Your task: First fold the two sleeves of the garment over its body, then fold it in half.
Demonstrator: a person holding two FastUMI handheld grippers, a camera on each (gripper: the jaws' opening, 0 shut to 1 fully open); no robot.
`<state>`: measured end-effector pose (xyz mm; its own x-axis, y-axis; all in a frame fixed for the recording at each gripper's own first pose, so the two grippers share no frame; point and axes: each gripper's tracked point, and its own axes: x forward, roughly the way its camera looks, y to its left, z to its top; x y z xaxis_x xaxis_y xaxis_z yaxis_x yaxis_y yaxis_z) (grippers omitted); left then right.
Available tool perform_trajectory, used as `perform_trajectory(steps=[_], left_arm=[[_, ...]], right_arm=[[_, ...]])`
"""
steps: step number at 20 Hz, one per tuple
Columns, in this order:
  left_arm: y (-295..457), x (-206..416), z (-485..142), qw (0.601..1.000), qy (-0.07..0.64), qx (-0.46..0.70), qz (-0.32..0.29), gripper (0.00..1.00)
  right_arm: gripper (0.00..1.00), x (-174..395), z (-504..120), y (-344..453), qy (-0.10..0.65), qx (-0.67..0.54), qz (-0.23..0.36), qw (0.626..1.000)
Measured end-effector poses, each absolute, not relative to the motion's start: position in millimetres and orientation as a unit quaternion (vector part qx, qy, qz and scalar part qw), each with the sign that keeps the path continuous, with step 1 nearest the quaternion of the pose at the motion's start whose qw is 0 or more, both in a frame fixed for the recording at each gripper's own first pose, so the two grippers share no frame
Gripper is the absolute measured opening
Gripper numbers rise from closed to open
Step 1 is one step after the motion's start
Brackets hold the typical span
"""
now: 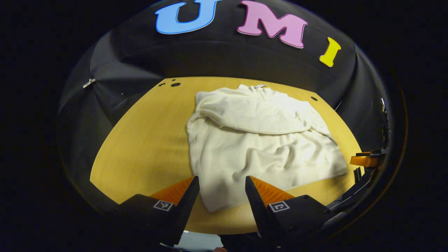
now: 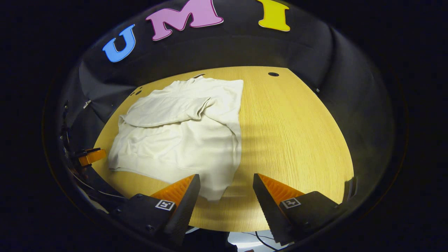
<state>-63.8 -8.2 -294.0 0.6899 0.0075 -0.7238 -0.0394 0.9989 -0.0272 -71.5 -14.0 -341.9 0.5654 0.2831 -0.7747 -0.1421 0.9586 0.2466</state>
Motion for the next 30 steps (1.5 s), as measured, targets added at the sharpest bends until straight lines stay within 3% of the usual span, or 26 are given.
perform_trajectory(steps=[7, 13, 14, 15, 16, 18, 22, 30], left_arm=[[2.4, -69.7, -337.4, 0.890, 0.450, -0.062, 0.034, 0.84], [-1.6, -47.2, -346.4, 0.889, 0.455, -0.013, 0.036, 0.87], [-4.6, -48.1, -345.1, 0.889, 0.457, -0.016, 0.031, 0.85], [-9.5, -49.0, -347.0, 0.890, 0.456, -0.007, 0.012, 0.80], [-15.9, -48.9, -346.5, 0.891, 0.455, 0.000, -0.014, 0.60], [-22.9, -52.2, -345.4, 0.888, 0.458, 0.003, -0.036, 0.22], [-14.0, -52.6, -340.3, 0.871, 0.486, -0.038, -0.065, 0.10], [-9.7, -32.9, -291.9, 0.874, 0.473, -0.070, -0.084, 0.07]], right_arm=[[0.94, -68.1, -368.9, 2.1, 0.471, 0.084, 0.118, 0.870], [0.94, -55.6, -396.8, 29.0, 0.473, 0.018, 0.148, 0.869], [0.89, -55.9, -390.5, 29.4, 0.462, 0.021, 0.145, 0.875], [0.77, -59.7, -390.3, 33.6, 0.466, 0.030, 0.146, 0.872], [0.67, -59.6, -389.4, 39.2, 0.464, 0.039, 0.157, 0.871], [0.14, -64.9, -388.3, 43.7, 0.474, 0.048, 0.166, 0.863], [0.11, -66.0, -377.2, 41.9, 0.475, 0.042, 0.199, 0.856], [0.11, -60.9, -332.1, 40.7, 0.454, 0.077, 0.236, 0.856]])
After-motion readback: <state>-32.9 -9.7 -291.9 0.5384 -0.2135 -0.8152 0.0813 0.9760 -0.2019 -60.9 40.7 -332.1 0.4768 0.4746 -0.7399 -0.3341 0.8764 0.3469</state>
